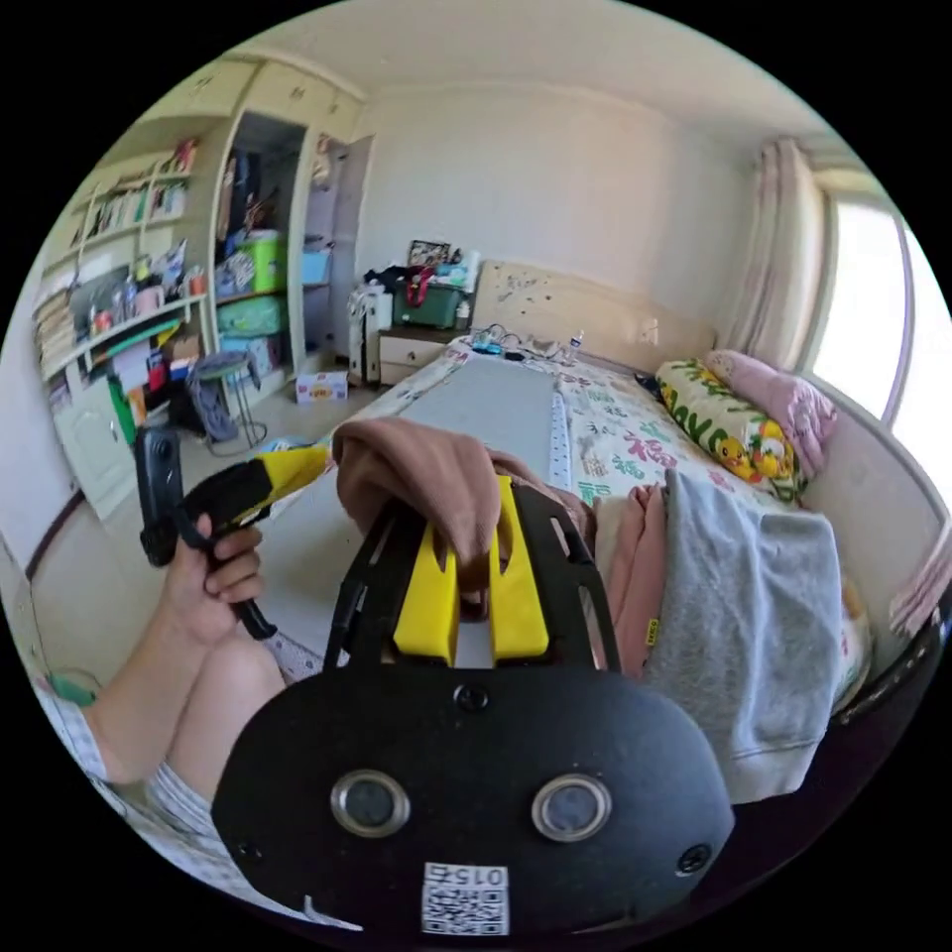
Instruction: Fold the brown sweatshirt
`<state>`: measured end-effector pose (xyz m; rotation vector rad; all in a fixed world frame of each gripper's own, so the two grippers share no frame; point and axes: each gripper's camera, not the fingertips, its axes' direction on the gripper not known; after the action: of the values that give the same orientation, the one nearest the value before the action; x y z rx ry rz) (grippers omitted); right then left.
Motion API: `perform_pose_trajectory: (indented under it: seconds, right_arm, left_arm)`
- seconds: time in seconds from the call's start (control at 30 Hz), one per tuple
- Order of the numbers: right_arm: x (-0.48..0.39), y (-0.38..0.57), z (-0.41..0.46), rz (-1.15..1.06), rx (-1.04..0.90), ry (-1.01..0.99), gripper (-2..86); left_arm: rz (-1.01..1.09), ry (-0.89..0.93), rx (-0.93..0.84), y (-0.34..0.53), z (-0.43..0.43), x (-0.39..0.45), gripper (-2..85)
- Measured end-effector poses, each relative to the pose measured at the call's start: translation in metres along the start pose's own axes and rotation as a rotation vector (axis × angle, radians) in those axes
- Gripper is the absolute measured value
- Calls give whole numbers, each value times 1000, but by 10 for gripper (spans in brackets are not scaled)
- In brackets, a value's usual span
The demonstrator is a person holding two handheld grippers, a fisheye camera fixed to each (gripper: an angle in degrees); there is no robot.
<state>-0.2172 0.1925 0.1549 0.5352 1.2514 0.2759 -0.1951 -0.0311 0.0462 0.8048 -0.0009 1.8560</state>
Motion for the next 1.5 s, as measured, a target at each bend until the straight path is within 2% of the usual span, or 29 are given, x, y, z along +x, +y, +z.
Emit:
perform_pose_trajectory:
  seconds: [0.07,0.13,0.2,0.27,0.43,0.57,0.7,0.8,0.9,1.0,1.07,1.17,1.27,1.37,1.5]
  right_arm:
    - [66,-5,4,173,-27,-91,41]
    - [106,-2,7,224,-43,-102,43]
    - [138,4,8,268,-41,-49,45]
    - [173,15,6,312,-48,12,48]
    - [220,42,4,373,-61,-31,50]
    - [238,61,3,387,-62,-52,50]
    - [245,67,-2,365,-67,-61,50]
    - [249,64,-7,318,-84,-36,48]
    - [252,60,-18,290,-90,-32,46]
    - [255,48,-42,296,-63,-96,42]
    - [244,24,-70,224,-20,-183,39]
    - [200,-13,-105,39,12,-155,35]
    - [159,-32,-134,-92,78,-146,34]
    - [149,-38,-164,-113,182,-261,35]
    - [165,-35,-182,-67,229,-357,37]
  left_arm:
    - [-10,-241,44,2,-15,2,78]
    - [11,-334,-26,-1,-8,5,93]
    - [34,-352,-129,0,13,7,105]
    - [50,-332,-317,3,53,8,125]
    - [172,-234,-548,21,125,33,132]
    - [254,-254,-783,51,196,51,142]
    - [301,-472,-891,69,235,47,119]
    - [258,-463,-896,75,250,43,71]
    - [246,-512,-843,74,249,48,31]
    - [364,-709,-594,58,217,76,15]
    - [466,-849,-396,43,177,103,9]
    - [331,-880,-170,6,112,113,5]
    - [289,-942,-2,-48,64,145,3]
    - [317,-948,74,-97,43,177,2]
    - [435,-1010,99,-138,61,221,1]
